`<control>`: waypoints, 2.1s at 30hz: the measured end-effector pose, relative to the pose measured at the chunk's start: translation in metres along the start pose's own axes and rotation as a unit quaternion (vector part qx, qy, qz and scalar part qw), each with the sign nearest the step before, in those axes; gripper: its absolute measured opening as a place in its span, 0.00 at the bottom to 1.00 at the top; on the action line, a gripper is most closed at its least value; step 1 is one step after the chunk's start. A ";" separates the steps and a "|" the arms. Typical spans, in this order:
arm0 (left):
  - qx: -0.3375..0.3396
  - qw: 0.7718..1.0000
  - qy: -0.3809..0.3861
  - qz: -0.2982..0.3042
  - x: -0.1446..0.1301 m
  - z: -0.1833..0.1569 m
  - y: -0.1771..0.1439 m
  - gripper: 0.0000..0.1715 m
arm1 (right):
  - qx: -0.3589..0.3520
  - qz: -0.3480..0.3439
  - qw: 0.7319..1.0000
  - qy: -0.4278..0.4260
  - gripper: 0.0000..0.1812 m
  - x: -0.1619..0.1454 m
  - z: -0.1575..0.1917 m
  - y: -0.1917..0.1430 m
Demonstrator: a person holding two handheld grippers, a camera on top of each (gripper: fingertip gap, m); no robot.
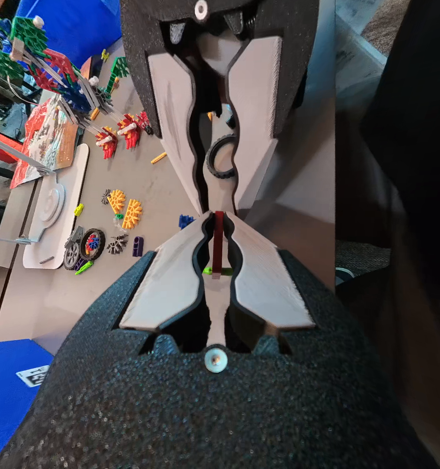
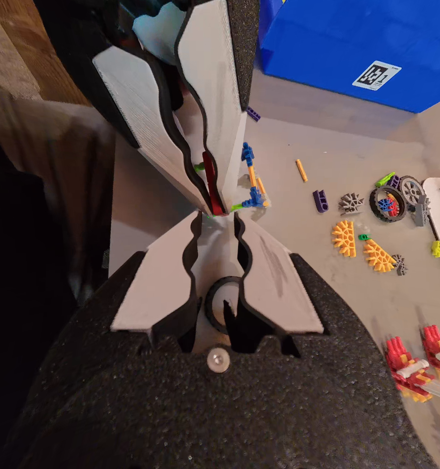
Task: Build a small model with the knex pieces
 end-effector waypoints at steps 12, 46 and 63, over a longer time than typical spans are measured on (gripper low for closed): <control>0.102 0.994 0.044 0.017 -0.014 0.000 -0.007 0.11 | 0.052 -0.018 0.996 0.067 0.16 -0.001 -0.011 0.002; -0.020 0.732 -0.587 -0.345 0.016 0.035 -0.088 0.02 | 0.219 -0.386 0.866 0.229 0.08 0.087 0.001 -0.034; -0.017 0.747 -0.582 -0.322 0.002 0.021 -0.092 0.02 | 0.235 -0.359 0.877 0.217 0.08 0.084 0.007 -0.025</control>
Point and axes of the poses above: each gripper's, where its closed fingertips meet, y out along the fingers, x out of its top, z = x × y across the jaws, the point moved 3 cm from there along -y, back along the fingers, and after that the axes turned 10 degrees about x, right-handed, at the moved point
